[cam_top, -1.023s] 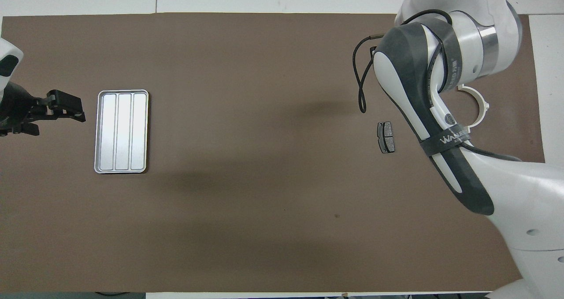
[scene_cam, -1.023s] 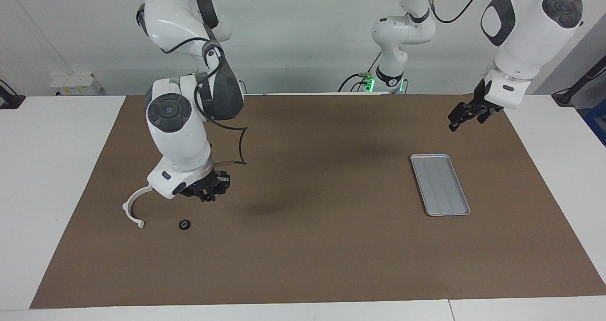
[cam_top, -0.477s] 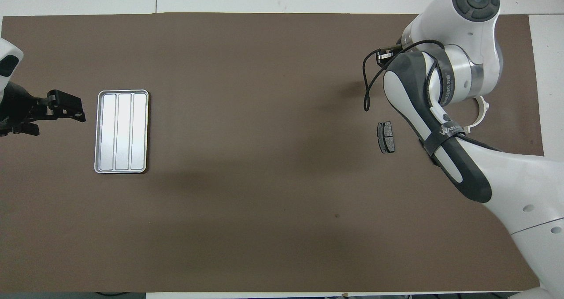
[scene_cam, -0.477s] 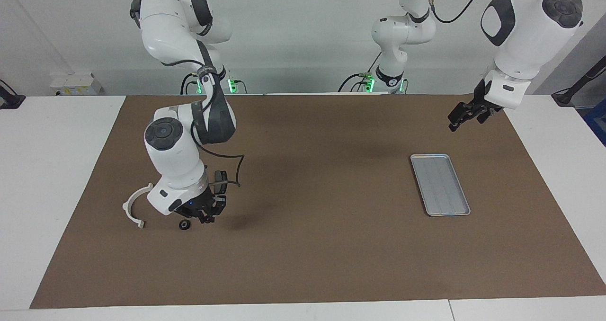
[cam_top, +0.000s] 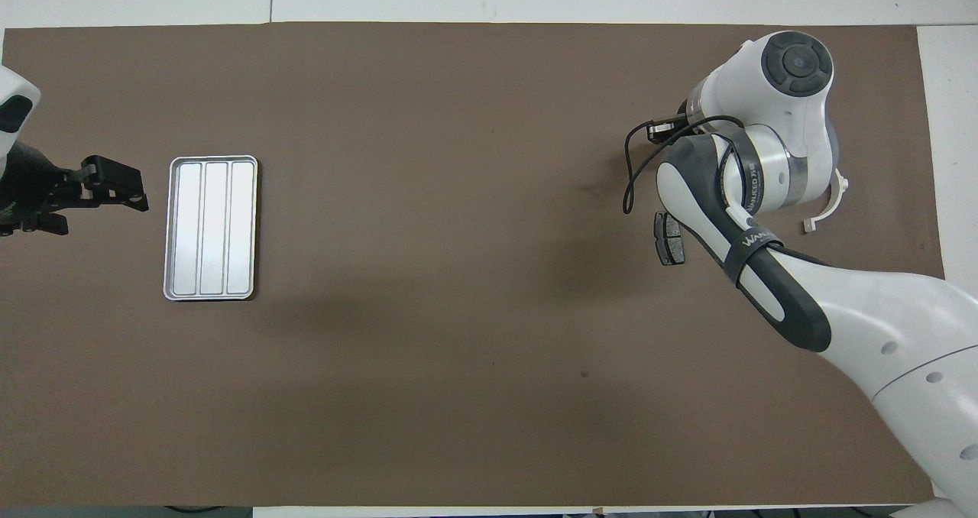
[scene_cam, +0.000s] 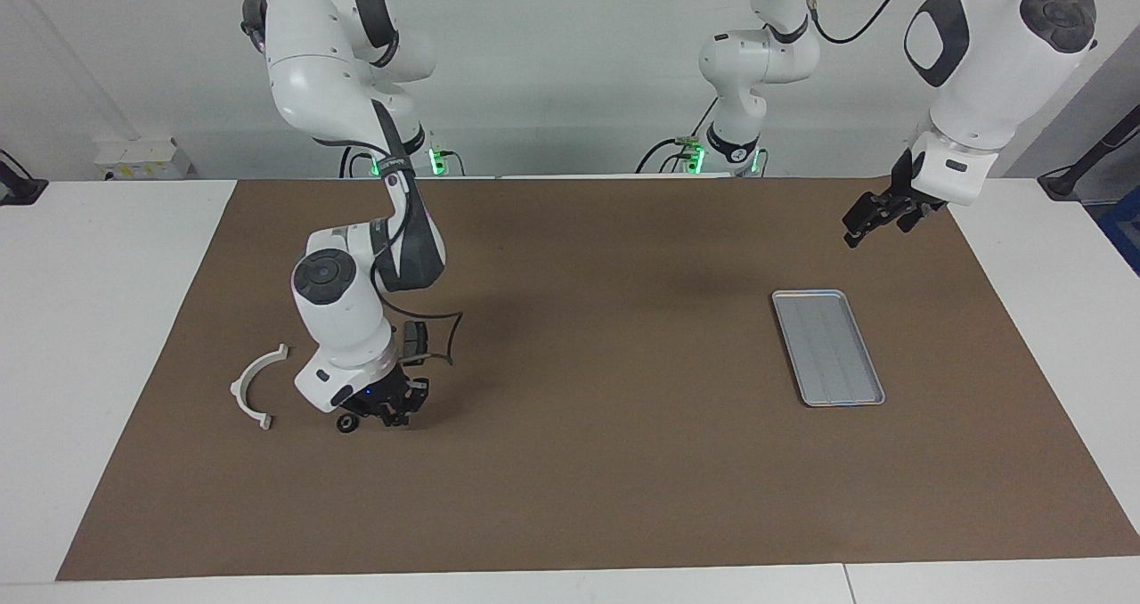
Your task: Place bearing gear from tray to pile
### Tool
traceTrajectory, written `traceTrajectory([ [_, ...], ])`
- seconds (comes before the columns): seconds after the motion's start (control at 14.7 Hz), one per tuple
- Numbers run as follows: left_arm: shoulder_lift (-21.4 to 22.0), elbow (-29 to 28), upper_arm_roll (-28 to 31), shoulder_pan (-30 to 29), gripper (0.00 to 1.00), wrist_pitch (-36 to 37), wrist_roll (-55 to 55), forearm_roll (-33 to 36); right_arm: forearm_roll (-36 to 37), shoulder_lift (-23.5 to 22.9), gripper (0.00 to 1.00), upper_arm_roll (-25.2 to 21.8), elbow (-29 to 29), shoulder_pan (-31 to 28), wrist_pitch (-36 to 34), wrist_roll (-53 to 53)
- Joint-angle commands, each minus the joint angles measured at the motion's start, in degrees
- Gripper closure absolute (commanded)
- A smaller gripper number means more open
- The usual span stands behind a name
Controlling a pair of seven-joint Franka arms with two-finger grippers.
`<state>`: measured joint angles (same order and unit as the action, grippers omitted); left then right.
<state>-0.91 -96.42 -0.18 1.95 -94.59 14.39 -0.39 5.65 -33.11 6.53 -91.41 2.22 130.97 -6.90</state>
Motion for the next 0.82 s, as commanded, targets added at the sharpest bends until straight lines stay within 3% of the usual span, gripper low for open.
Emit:
traceTrajectory([
  [0.0, 1.26, -1.05, 0.45, 0.51, 0.0, 0.11, -0.24, -0.49, -1.0, 1.73, 1.0, 0.5, -3.76, -0.9, 2.18, 1.98],
  [0.34, 1.26, -0.96, 0.45, 0.51, 0.0, 0.11, -0.24, -0.49, -0.91, 2.08, 1.0, 0.5, -7.9, -1.78, 7.1, 3.12],
  [0.68, 1.26, -0.96, 0.45, 0.51, 0.0, 0.11, -0.24, -0.49, -1.17, 2.08, 1.0, 0.5, -7.73, -2.04, 7.37, 2.87],
  [0.75, 1.26, -0.96, 0.45, 0.42, 0.0, 0.11, -0.24, -0.49, -1.52, 2.08, 0.56, 0.5, -7.46, -2.04, 6.93, 2.77],
])
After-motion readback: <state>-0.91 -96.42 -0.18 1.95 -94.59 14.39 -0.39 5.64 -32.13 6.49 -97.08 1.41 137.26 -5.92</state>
